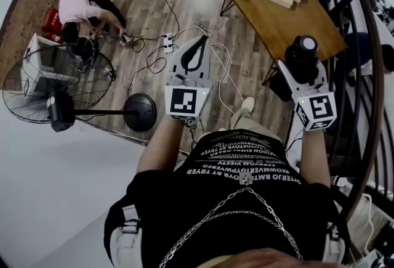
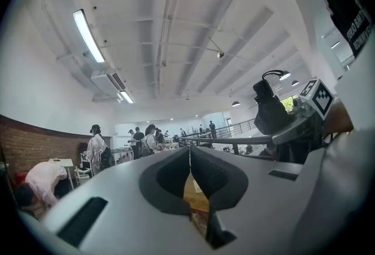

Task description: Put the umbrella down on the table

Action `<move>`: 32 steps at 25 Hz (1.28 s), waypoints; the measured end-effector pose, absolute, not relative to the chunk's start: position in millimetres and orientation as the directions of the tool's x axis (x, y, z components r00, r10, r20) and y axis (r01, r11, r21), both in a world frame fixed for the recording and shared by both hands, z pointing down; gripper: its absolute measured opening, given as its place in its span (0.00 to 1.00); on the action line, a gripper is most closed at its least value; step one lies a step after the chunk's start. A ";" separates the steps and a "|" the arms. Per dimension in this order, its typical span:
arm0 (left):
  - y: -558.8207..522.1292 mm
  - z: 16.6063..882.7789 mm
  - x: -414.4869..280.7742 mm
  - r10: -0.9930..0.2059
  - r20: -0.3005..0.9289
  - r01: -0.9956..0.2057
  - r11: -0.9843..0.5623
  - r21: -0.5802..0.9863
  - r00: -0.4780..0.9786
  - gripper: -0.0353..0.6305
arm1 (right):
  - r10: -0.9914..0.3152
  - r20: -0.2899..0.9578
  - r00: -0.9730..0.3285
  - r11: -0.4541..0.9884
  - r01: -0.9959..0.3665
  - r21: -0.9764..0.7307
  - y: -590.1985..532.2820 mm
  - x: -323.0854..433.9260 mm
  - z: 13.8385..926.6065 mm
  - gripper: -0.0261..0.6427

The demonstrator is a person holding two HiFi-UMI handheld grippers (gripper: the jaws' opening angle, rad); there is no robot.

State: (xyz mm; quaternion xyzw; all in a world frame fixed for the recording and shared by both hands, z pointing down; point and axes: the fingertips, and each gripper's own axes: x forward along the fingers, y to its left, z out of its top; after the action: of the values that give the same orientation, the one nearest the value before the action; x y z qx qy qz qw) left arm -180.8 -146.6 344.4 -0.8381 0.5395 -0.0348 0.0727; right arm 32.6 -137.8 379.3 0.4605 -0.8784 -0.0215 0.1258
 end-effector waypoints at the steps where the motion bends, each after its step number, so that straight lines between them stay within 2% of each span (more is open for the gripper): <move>1: -155.4 343.9 -177.6 -0.909 -0.018 -0.899 -0.408 -0.160 0.416 0.10 | -0.814 0.202 -0.545 0.576 -0.803 0.153 -145.6 35.0 379.8 0.47; 23: -339.6 329.0 -72.6 -0.905 -0.048 -0.898 -0.413 -0.150 0.424 0.10 | -0.790 0.214 -0.574 0.608 -0.778 0.159 -320.7 117.9 373.3 0.47; 32: -370.3 345.1 -58.6 -0.910 -0.004 -0.898 -0.409 -0.162 0.415 0.10 | -0.785 0.213 -0.582 0.612 -0.781 0.122 -361.7 130.7 378.6 0.47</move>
State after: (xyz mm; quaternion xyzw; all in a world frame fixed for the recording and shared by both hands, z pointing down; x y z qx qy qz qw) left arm -58.6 -370.3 345.1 -0.8382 0.5392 -0.0420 0.0693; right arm 130.7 -361.7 378.6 0.4401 -0.8893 -0.0076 0.1237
